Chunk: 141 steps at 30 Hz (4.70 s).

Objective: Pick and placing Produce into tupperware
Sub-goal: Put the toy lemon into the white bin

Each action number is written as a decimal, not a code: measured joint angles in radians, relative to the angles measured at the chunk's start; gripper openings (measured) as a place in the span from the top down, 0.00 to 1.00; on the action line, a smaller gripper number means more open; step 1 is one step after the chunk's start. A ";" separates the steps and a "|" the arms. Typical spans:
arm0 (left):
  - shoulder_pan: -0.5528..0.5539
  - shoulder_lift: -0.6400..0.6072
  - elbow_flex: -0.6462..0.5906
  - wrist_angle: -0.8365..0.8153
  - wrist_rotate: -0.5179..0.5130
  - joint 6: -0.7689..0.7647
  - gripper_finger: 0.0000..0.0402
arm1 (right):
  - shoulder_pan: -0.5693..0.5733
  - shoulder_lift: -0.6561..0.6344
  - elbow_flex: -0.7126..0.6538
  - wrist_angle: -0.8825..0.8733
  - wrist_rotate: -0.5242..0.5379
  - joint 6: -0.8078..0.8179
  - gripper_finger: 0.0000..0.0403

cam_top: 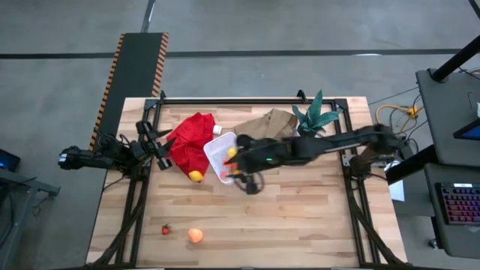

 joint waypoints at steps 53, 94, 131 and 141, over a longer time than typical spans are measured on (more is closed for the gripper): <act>0.000 0.003 0.000 -0.002 -0.026 0.053 0.71 | 0.027 -1.574 -1.295 0.117 0.246 0.110 0.98; -0.003 0.318 0.363 -0.672 0.092 -0.299 0.40 | 0.027 -1.662 -1.382 0.163 0.246 0.149 0.98; -0.002 1.169 0.630 -1.156 0.350 -0.630 0.40 | 0.027 -1.656 -1.382 0.155 0.246 0.194 0.98; -0.002 1.279 0.628 -1.126 0.347 -0.628 0.40 | 0.027 -1.655 -1.382 0.156 0.245 0.194 0.98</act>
